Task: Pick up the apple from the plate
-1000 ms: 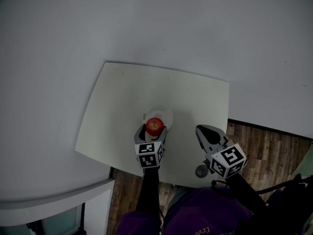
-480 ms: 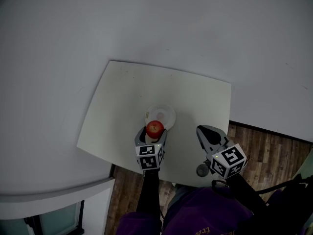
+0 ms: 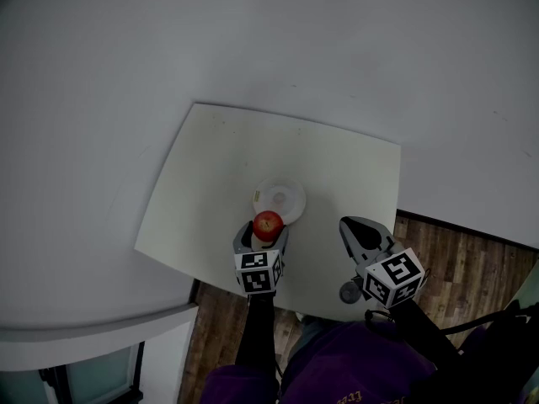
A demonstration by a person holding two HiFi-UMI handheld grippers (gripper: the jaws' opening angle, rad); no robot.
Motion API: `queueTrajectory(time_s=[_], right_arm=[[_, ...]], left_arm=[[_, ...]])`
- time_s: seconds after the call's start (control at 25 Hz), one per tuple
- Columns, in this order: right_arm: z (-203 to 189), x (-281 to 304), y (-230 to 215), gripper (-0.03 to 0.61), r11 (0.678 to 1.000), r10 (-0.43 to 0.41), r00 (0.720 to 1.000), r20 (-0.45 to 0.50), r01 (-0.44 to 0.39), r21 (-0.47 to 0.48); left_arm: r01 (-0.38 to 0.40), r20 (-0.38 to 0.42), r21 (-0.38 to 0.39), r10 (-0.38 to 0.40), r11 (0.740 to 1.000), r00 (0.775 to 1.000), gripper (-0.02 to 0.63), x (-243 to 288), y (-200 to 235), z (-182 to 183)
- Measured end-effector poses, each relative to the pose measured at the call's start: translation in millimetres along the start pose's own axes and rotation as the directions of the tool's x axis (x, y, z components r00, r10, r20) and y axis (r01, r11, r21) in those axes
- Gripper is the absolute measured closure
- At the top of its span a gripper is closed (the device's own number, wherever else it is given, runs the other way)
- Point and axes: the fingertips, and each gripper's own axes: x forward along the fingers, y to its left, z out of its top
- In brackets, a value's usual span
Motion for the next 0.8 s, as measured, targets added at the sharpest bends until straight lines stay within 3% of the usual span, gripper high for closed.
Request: queueTrajectory(time_s=[0.8], right_arm=[[-3,-1,6,0.568,1.000,0.012,1.000,-0.008,-0.012,-0.007]], left_arm=[[-0.018,-0.044,-0.020,0.017,1.000,0.999,0.236,-10,3,-22]])
